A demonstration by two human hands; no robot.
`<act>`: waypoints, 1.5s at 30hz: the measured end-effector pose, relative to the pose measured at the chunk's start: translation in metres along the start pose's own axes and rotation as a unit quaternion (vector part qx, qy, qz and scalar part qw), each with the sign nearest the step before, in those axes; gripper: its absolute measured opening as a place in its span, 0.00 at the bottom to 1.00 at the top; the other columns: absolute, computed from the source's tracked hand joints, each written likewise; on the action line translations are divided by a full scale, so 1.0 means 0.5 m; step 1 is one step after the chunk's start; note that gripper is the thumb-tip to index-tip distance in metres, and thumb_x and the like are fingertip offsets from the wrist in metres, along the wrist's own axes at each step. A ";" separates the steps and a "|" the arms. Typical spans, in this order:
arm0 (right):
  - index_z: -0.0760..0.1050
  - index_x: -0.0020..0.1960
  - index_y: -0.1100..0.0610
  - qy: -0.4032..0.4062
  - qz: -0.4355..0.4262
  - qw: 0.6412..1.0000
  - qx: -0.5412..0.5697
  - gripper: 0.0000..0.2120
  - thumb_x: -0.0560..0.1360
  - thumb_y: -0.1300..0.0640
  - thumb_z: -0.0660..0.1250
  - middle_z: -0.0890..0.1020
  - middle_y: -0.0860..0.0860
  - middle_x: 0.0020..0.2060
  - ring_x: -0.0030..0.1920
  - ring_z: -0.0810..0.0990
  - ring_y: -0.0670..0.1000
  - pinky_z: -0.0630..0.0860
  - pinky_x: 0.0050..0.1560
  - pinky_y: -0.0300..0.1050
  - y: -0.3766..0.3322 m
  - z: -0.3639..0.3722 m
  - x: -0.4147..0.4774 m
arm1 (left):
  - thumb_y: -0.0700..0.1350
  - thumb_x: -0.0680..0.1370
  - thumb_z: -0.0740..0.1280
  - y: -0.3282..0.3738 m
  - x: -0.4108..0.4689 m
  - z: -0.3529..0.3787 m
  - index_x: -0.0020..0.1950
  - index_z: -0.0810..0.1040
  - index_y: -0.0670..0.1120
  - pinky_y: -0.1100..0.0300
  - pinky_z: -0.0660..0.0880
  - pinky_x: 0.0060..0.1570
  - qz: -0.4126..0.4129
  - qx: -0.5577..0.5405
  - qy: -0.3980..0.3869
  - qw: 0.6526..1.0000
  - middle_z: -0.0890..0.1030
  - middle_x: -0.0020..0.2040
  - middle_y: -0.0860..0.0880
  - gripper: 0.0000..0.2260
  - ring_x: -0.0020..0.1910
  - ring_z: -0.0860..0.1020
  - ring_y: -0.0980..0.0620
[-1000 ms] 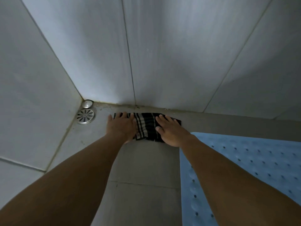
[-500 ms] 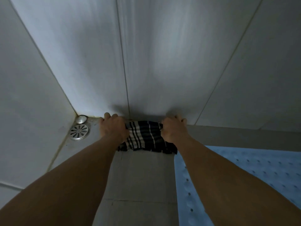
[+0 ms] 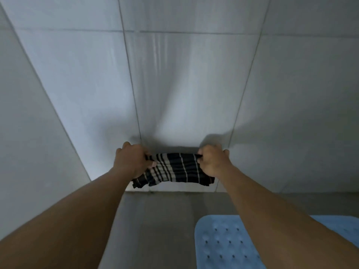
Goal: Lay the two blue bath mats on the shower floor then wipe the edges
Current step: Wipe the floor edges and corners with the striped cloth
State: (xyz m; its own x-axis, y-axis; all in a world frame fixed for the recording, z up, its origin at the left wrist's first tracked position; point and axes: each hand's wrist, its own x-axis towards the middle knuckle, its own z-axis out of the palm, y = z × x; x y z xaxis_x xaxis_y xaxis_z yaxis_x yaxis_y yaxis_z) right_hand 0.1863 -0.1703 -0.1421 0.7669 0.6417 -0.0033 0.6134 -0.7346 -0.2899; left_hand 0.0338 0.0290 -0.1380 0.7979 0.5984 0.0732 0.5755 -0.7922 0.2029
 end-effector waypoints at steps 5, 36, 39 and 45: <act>0.80 0.59 0.52 -0.010 0.010 1.000 0.001 0.12 0.83 0.55 0.59 0.79 0.53 0.56 0.66 0.66 0.57 0.60 0.59 0.52 -0.017 -0.193 -0.052 | 0.58 0.75 0.72 0.058 -0.018 -0.169 0.51 0.79 0.60 0.50 0.66 0.57 -0.018 -0.102 -0.026 0.994 0.81 0.56 0.51 0.07 0.64 0.68 0.43; 0.82 0.47 0.51 0.050 0.174 0.983 0.027 0.08 0.75 0.57 0.64 0.83 0.50 0.45 0.47 0.80 0.52 0.75 0.42 0.43 -0.126 -1.916 -0.544 | 0.57 0.75 0.73 0.867 -0.087 -1.728 0.44 0.79 0.52 0.59 0.68 0.37 0.300 -0.181 -0.072 0.934 0.79 0.40 0.53 0.10 0.43 0.77 0.49; 0.81 0.44 0.51 0.079 0.213 0.973 0.028 0.09 0.73 0.59 0.62 0.83 0.50 0.43 0.46 0.80 0.53 0.72 0.38 0.41 -0.091 -1.977 -0.601 | 0.56 0.75 0.72 0.954 -0.113 -1.771 0.47 0.79 0.53 0.59 0.69 0.39 0.354 -0.177 -0.070 0.916 0.79 0.43 0.54 0.08 0.46 0.77 0.50; 0.82 0.47 0.51 0.137 0.271 0.950 0.067 0.11 0.74 0.63 0.64 0.82 0.48 0.42 0.46 0.80 0.50 0.72 0.40 0.40 0.012 -2.078 -0.711 | 0.53 0.75 0.73 1.153 -0.143 -1.823 0.49 0.84 0.55 0.62 0.72 0.44 0.457 -0.177 -0.077 0.868 0.81 0.45 0.54 0.05 0.47 0.79 0.51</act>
State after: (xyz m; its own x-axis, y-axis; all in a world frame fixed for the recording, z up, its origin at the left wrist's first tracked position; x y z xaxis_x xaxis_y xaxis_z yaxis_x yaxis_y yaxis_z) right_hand 0.1133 -0.6318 0.8517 0.9950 0.0816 0.0568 0.0983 -0.8950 -0.4351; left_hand 0.1449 -0.3614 0.8635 0.9222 -0.3059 0.2365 -0.3808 -0.8248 0.4179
